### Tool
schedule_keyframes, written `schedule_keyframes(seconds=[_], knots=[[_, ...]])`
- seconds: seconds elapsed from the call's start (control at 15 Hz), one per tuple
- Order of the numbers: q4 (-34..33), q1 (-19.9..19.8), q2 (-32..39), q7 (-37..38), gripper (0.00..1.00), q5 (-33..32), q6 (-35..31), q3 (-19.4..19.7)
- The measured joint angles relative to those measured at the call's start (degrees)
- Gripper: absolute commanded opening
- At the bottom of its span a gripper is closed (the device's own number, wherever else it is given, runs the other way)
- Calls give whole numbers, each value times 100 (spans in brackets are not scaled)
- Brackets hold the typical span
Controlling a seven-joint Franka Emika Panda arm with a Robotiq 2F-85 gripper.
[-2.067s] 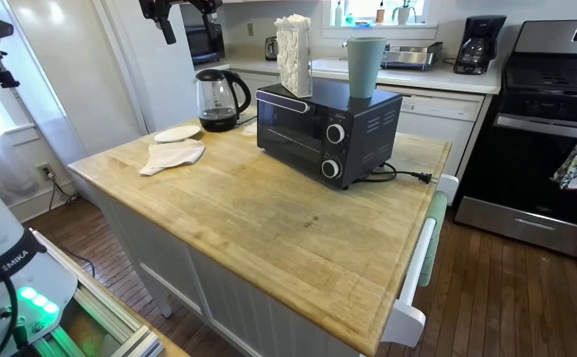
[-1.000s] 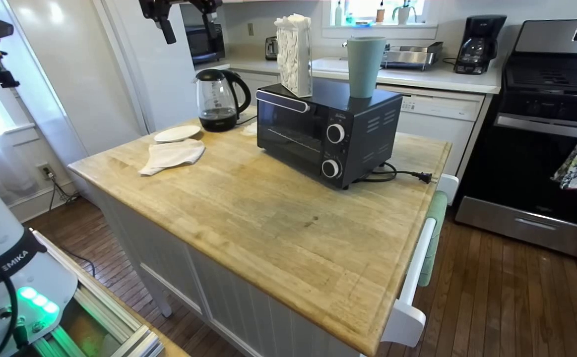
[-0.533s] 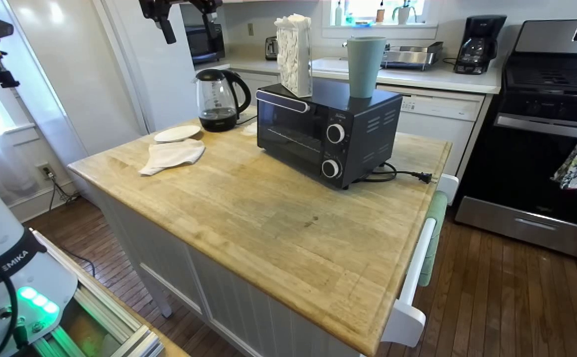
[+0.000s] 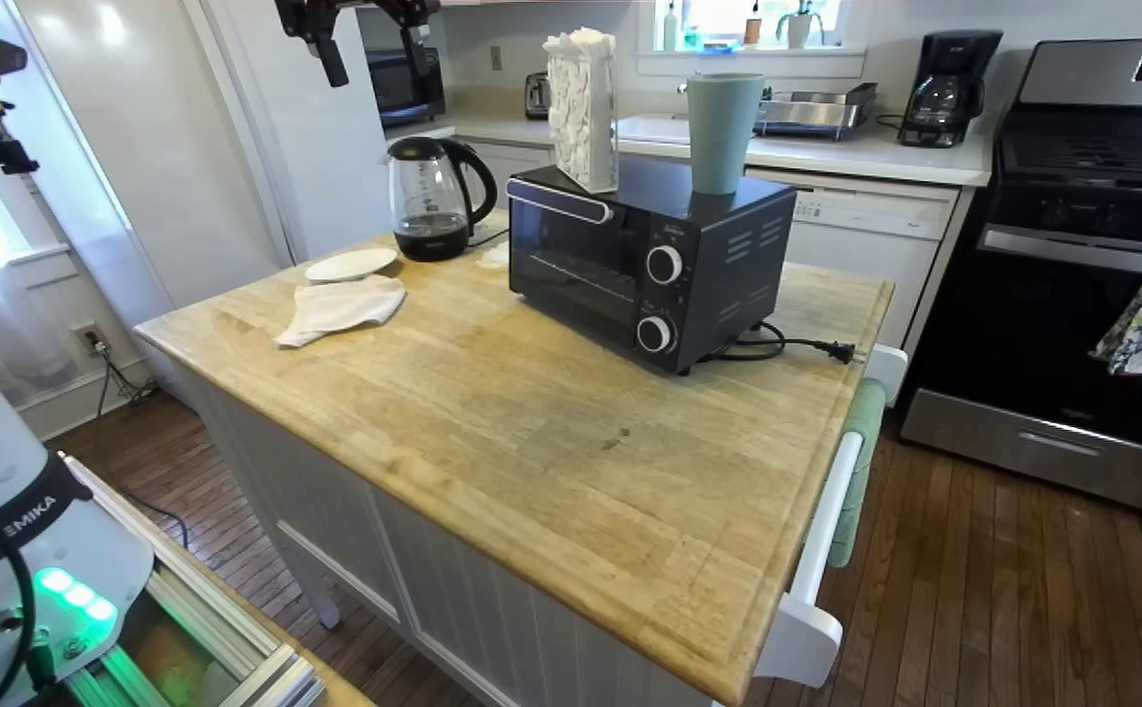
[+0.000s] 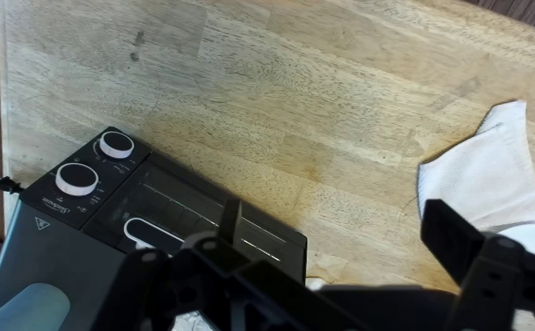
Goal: Pull the towel to the right towards the front of the oven
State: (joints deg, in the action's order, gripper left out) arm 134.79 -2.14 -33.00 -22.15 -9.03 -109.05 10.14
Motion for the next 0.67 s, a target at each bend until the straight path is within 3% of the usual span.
schedule_keyframes(seconds=[0.27, 0.67], knots=[[8, 27, 2, -11, 100, 77, 0, -1], [487, 775, 248, 171, 100, 1706, 29, -275]])
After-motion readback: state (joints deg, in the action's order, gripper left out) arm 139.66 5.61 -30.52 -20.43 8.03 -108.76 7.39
